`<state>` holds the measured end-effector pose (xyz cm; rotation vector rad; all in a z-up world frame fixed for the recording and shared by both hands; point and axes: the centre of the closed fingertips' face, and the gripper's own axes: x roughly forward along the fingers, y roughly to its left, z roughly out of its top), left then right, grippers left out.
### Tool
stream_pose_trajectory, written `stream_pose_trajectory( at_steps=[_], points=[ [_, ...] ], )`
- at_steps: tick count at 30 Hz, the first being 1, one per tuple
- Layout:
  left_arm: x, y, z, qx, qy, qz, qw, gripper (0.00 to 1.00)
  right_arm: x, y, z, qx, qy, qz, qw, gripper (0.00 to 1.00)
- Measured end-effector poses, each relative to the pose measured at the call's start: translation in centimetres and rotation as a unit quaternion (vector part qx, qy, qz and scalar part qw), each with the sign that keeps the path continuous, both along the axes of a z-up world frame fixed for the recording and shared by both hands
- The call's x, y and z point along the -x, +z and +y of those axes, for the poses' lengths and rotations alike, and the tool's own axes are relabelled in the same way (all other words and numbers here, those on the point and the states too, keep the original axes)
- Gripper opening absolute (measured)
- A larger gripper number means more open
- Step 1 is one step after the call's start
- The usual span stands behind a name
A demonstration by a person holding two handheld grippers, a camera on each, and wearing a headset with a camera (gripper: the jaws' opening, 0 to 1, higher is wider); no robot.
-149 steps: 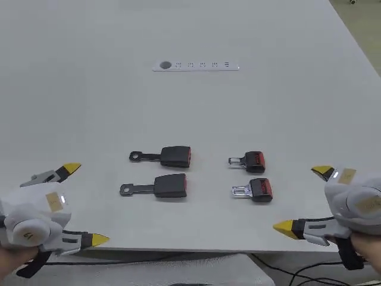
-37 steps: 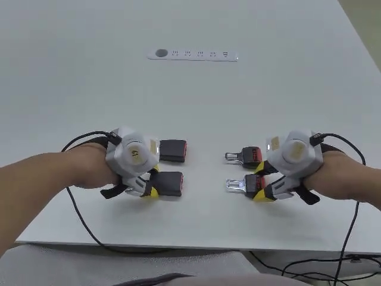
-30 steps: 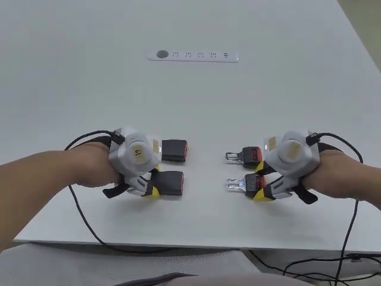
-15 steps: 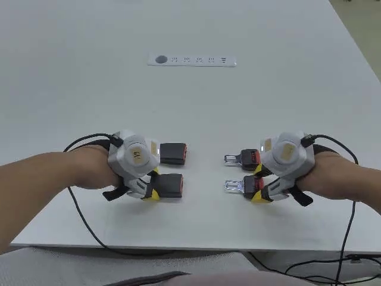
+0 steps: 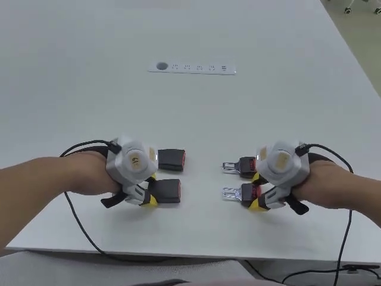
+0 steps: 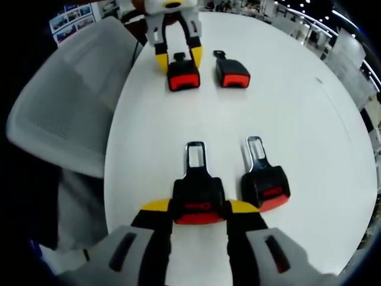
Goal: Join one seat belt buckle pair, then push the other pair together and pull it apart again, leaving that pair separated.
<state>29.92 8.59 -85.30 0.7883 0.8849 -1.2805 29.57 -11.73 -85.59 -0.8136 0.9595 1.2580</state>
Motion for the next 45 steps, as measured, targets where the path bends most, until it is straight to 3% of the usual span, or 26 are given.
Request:
stream_pose_trajectory(
  at_steps=[9, 28, 45],
  points=[
    [0.1, 0.0, -0.1, -0.023, -0.011, 0.0, 0.9997, 0.32, 0.2, 0.1, 1.8, -0.015, 0.001, -0.003, 0.9999, 0.35],
    [0.0, -0.1, -0.1, -0.032, -0.012, 0.003, 0.9994, 0.32, 0.5, 0.2, 8.6, -0.04, 0.019, -0.014, 0.9989, 0.35],
    [0.1, -0.2, -0.2, -0.045, -0.017, 0.005, 0.9988, 0.32, 0.1, 0.1, 10.9, -0.036, 0.031, -0.028, 0.9985, 0.35]
  ],
)
